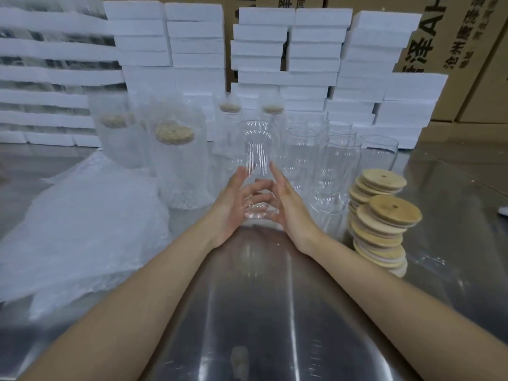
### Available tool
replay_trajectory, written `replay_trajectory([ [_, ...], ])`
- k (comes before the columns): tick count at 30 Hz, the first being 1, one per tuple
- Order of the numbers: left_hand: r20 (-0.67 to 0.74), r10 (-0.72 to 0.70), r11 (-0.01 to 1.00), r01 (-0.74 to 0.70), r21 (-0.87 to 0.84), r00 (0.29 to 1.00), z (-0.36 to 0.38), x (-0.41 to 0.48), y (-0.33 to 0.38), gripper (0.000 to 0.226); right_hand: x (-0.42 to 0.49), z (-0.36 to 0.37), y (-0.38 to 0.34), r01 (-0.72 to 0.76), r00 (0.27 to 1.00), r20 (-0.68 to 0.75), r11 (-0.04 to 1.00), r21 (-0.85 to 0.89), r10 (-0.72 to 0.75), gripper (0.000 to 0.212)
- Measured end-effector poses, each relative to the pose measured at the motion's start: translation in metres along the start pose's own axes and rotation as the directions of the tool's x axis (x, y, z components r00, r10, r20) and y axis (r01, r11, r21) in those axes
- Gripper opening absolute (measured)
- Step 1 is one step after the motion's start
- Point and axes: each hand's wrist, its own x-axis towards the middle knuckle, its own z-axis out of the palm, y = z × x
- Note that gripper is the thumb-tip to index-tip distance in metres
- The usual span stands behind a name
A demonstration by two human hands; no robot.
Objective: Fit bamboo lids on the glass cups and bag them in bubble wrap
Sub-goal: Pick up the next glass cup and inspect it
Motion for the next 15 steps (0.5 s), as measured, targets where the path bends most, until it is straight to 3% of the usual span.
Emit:
replay_trajectory([
  [4,0.016,0.053,0.998,-0.052,-0.02,0.998,0.0005,0.001,-0.0035,0.051,0.0002,-0.0011,-0.0001,-0.003,1.0,-0.026,1.0,0.005,0.003,0.053],
  [9,-0.049,0.054,0.989,-0.06,-0.133,0.997,-0.0009,0.0019,-0.0057,0.066,-0.0028,-0.001,-0.0043,-0.052,0.998,-0.031,0.998,0.023,0.053,0.039],
  [12,-0.09,0.095,0.995,-0.097,-0.016,0.991,0.0038,0.0011,-0.0064,0.056,-0.0031,-0.001,-0.0069,-0.116,0.993,0.044,0.987,0.115,0.111,0.027],
  [15,-0.133,0.158,0.98,-0.14,0.139,0.978,0.0068,-0.004,-0.006,0.055,-0.0021,-0.007,-0.0023,-0.168,0.984,0.104,0.951,0.258,0.146,0.038],
])
